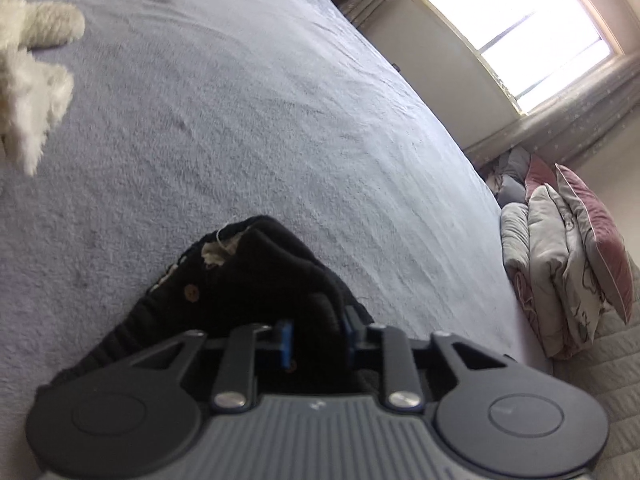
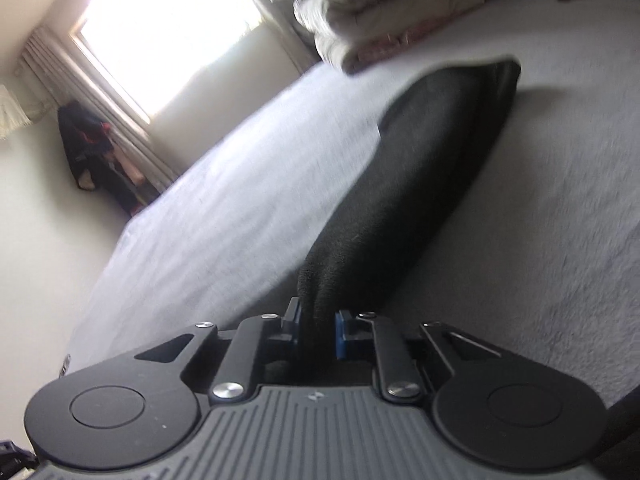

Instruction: Fold clothes

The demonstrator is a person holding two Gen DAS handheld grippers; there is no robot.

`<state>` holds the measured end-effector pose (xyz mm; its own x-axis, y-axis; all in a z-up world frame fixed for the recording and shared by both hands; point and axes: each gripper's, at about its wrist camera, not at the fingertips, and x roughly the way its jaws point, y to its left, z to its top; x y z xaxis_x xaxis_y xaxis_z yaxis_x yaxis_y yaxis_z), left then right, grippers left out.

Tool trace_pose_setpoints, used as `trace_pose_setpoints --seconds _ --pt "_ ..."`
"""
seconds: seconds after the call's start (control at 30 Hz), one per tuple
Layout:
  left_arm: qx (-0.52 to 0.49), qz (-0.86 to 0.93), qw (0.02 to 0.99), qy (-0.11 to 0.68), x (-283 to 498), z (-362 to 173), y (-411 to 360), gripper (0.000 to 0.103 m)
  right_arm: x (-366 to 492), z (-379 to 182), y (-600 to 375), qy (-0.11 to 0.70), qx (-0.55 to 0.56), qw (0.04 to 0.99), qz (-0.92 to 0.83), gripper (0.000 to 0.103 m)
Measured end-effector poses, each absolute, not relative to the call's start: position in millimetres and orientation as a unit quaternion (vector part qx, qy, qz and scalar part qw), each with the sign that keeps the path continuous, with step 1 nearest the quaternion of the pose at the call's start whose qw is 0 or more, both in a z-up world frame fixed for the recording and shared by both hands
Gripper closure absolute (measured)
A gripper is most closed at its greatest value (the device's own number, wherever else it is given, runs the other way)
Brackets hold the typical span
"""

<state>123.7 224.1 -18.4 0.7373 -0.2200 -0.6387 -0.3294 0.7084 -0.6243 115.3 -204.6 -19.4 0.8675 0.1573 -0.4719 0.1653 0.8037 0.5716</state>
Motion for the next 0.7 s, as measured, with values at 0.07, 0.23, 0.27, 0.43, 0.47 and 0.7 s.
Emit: trace_pose_setpoints --seconds 0.07,0.23,0.27,0.43,0.47,0.7 --pt "-0.386 0.02 0.847 0.365 121.4 -18.1 231.6 0.087 104.1 -3.5 -199.2 0.233 0.296 0.926 0.001 0.087" --pt "-0.41 -0.006 0.831 0.375 113.4 -20.8 253.5 0.089 70.9 31.2 -186.4 0.194 0.238 0.952 0.008 0.088" --pt "-0.408 -0.01 0.832 0.376 110.9 -20.0 255.6 0.09 63.4 37.9 -185.2 0.192 0.228 0.954 0.009 0.088" --pt "-0.39 -0.033 0.84 0.376 97.5 -13.7 261.1 0.09 33.0 64.3 -174.1 0.204 0.155 0.967 0.01 0.088" --pt "-0.384 -0.037 0.843 0.376 94.5 -12.2 261.8 0.09 26.8 66.3 -172.8 0.209 0.145 0.967 0.01 0.088" --pt "-0.339 -0.056 0.858 0.381 68.7 -5.0 266.1 0.09 -15.0 63.5 -166.0 0.241 0.102 0.965 0.022 0.088"
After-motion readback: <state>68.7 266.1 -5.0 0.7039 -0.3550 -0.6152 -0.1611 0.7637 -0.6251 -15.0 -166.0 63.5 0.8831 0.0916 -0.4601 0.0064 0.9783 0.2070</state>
